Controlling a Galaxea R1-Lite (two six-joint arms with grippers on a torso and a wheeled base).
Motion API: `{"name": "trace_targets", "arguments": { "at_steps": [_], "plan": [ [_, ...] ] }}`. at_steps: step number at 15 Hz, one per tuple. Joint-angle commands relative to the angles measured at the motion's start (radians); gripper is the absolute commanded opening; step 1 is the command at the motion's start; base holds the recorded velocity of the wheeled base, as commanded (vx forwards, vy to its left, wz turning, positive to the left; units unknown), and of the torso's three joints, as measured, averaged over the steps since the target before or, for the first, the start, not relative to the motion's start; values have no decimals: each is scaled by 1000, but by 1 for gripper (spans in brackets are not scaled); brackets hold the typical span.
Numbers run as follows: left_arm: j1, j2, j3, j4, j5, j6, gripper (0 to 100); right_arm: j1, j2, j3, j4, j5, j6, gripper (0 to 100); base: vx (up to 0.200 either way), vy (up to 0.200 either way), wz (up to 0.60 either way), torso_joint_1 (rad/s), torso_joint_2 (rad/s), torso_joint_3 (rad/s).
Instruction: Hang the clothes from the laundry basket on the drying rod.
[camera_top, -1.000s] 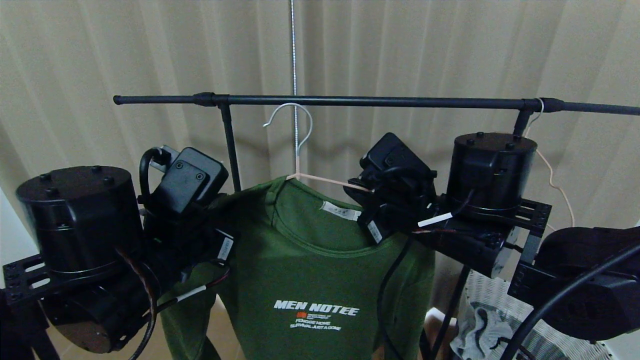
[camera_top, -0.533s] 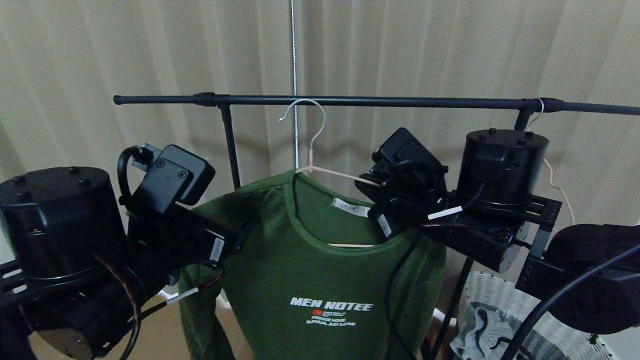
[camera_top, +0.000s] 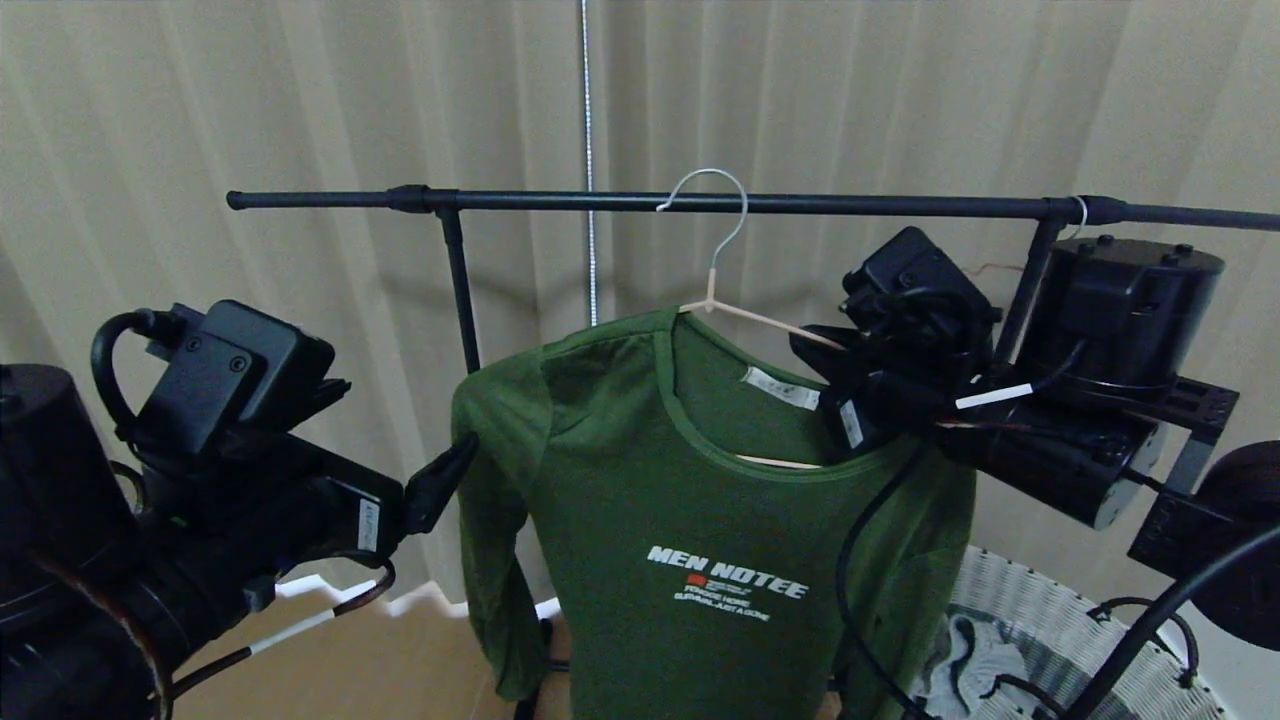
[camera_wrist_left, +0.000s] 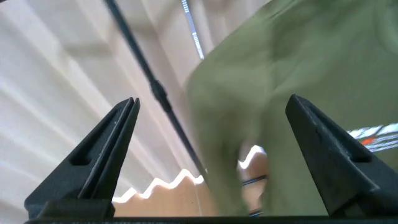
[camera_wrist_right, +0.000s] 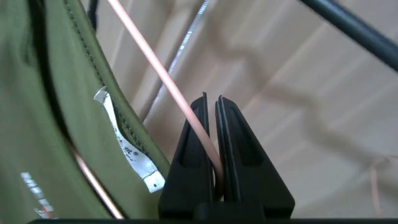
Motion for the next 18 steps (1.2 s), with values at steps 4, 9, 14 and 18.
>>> {"name": "trace_targets", "arguments": {
  "at_steps": [4,9,14,18],
  "plan": [
    [127,47,89,2,-66,6,100,-34,-94,72,0,7,22,0,0,0,0,0,0,0],
    [156,106,96,2,-218,7,100,-33,-161,117,0,138,25,0,0,0,0,0,0,0],
    [186,179,63,-4,-235,7,0,-28,-150,118,-63,172,25,0,0,0,0,0,0,0],
    [267,178,86,-6,-227,15,0,-40,-147,118,-63,158,23,0,0,0,0,0,0,0]
  ]
}}
